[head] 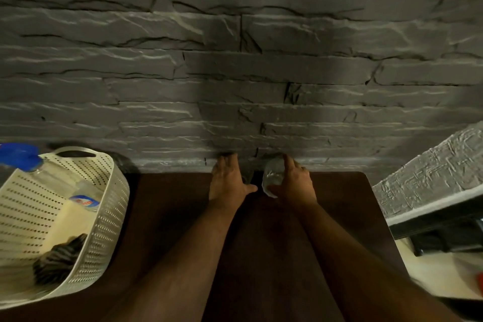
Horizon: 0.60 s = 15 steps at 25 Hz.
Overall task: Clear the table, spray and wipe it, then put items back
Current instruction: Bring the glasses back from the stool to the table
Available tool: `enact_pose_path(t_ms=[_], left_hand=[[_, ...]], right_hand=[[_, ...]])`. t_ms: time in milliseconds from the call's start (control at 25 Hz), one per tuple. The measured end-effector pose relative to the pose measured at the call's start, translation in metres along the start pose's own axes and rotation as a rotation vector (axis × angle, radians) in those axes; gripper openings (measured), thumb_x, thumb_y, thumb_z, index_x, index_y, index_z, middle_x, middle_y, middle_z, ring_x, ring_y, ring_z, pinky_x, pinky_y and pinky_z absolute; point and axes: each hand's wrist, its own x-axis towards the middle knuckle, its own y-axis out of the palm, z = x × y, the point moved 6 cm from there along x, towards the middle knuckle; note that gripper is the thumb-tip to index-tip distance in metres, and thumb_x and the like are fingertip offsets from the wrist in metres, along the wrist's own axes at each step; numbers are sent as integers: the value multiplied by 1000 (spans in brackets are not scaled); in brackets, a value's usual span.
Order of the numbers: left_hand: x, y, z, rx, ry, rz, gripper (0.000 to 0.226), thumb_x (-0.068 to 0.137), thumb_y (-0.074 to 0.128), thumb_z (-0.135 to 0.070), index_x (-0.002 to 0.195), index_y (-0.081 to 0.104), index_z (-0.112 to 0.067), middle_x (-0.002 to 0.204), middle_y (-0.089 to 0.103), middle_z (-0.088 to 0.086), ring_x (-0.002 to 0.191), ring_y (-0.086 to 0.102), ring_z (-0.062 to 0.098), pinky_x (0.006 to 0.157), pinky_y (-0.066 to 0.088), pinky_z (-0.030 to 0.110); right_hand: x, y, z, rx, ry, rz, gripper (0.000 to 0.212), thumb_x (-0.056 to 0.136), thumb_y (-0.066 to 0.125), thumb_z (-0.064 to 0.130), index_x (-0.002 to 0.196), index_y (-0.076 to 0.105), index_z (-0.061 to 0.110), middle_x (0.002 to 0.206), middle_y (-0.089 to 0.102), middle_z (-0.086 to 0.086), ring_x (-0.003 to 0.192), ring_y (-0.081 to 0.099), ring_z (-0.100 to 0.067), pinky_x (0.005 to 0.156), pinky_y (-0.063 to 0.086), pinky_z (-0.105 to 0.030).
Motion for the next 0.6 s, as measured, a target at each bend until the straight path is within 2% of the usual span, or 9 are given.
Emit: enact_pose_path(t_ms=[80, 160, 240, 360, 480, 600], left_hand=[[-12, -4, 6, 13, -14, 9, 113, 68, 80, -52, 152, 10, -20, 157, 12, 13, 146, 12, 31, 117, 24, 42], [-32, -11, 17, 17, -33, -1, 110, 71, 79, -51, 152, 10, -22, 158, 9, 12, 147, 11, 29, 115, 27, 41], [-59, -23, 27, -9, -44, -30, 103, 73, 79, -45, 152, 16, -24, 158, 13, 10, 145, 15, 28, 113, 32, 40], [-108, -38, 39, -35, -46, -62, 90, 78, 76, -39, 149, 24, -23, 156, 20, 9, 144, 20, 27, 114, 32, 40], [-176, -56, 52, -28, -69, -123, 85, 79, 75, -38, 148, 29, -21, 154, 24, 8, 142, 24, 28, 112, 34, 41], [-261, -69, 78, -47, -149, -174, 83, 78, 76, -37, 147, 31, -21, 154, 24, 10, 141, 26, 28, 112, 32, 38]], right_hand=[[-5, 0, -3, 16, 13, 5, 106, 70, 82, 39, 151, 16, 19, 154, 31, -10, 136, 34, -37, 108, 36, -47], [-20, -3, -5, 7, 1, -44, 109, 68, 81, 45, 151, 15, 19, 158, 22, -9, 139, 29, -35, 109, 34, -48], [-45, -7, 0, -48, -69, -138, 95, 73, 74, 50, 149, 25, 18, 154, 29, -11, 137, 31, -34, 109, 35, -46], [-90, -8, 14, -118, -170, -211, 70, 80, 67, 40, 140, 41, 16, 146, 40, -14, 130, 39, -35, 103, 43, -46], [-150, 1, 39, -131, -281, -149, 62, 81, 68, 33, 136, 47, 14, 142, 43, -15, 127, 42, -38, 98, 44, -46], [-220, 14, 77, -122, -417, -73, 63, 82, 68, 32, 138, 45, 15, 144, 41, -15, 128, 41, -37, 99, 42, -44]])
